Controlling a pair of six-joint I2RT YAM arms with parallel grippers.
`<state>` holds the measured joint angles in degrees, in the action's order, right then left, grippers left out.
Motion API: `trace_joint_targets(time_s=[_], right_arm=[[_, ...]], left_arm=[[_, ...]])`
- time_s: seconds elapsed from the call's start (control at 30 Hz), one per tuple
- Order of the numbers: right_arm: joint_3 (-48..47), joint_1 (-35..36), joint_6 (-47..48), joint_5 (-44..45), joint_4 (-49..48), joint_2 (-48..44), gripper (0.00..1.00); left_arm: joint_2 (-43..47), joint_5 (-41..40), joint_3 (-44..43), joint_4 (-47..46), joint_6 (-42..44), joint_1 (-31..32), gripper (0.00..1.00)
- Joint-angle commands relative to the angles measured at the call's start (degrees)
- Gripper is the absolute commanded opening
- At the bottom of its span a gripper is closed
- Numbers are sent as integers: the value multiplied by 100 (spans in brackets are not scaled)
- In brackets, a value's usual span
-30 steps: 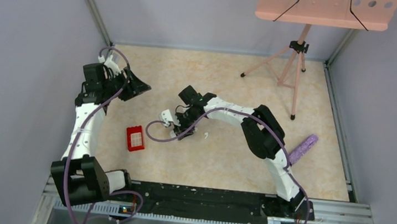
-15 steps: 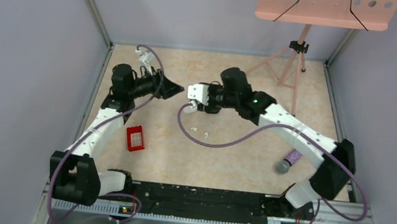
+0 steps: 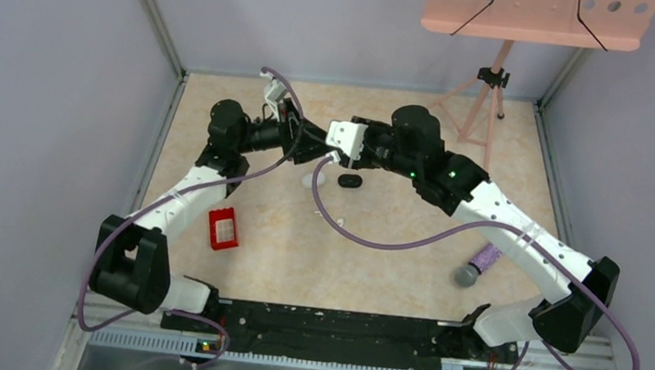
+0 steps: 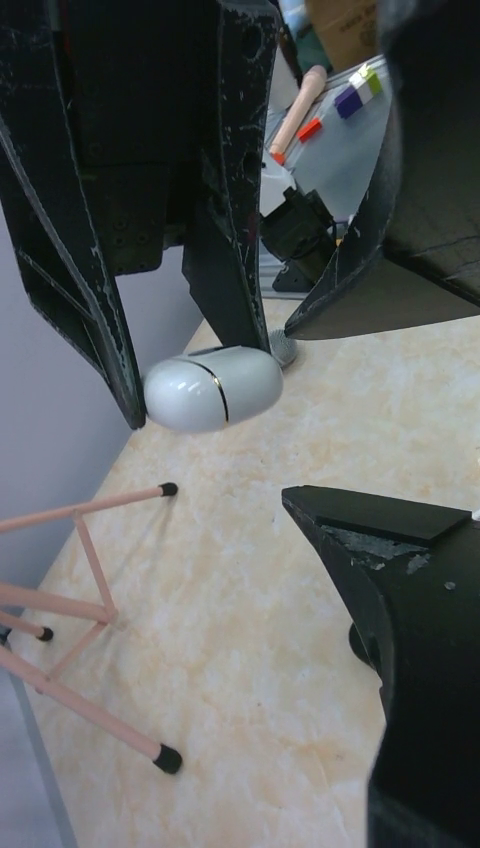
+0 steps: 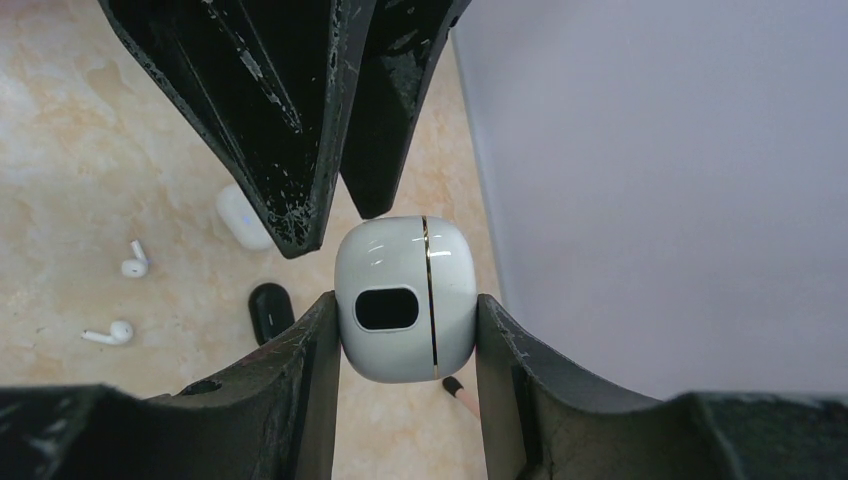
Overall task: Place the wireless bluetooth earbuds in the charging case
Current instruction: Pick up the charging case at the center of the board.
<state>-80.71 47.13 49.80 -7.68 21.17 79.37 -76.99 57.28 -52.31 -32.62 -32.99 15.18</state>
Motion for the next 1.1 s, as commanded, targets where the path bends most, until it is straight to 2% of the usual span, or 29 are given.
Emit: trace_joint_targets(time_s=[0.0,0.4,0.8,1.07], right_arm=[[-212,50,-44,106,-36,-40,24],[118,100,2,7,-531,-180,24],[128,231,38,194,-800,-148,24],[179,266,34,205,-913,-160,25]], left_arm=[[-223,484,-416,-928,-519,114,60],[-826,813,-829,-1335,-1196,159,45],[-1014,880,-928,-1488,-1299,264,33],[-1160,974,-1043,-1687,-1457,317,37]])
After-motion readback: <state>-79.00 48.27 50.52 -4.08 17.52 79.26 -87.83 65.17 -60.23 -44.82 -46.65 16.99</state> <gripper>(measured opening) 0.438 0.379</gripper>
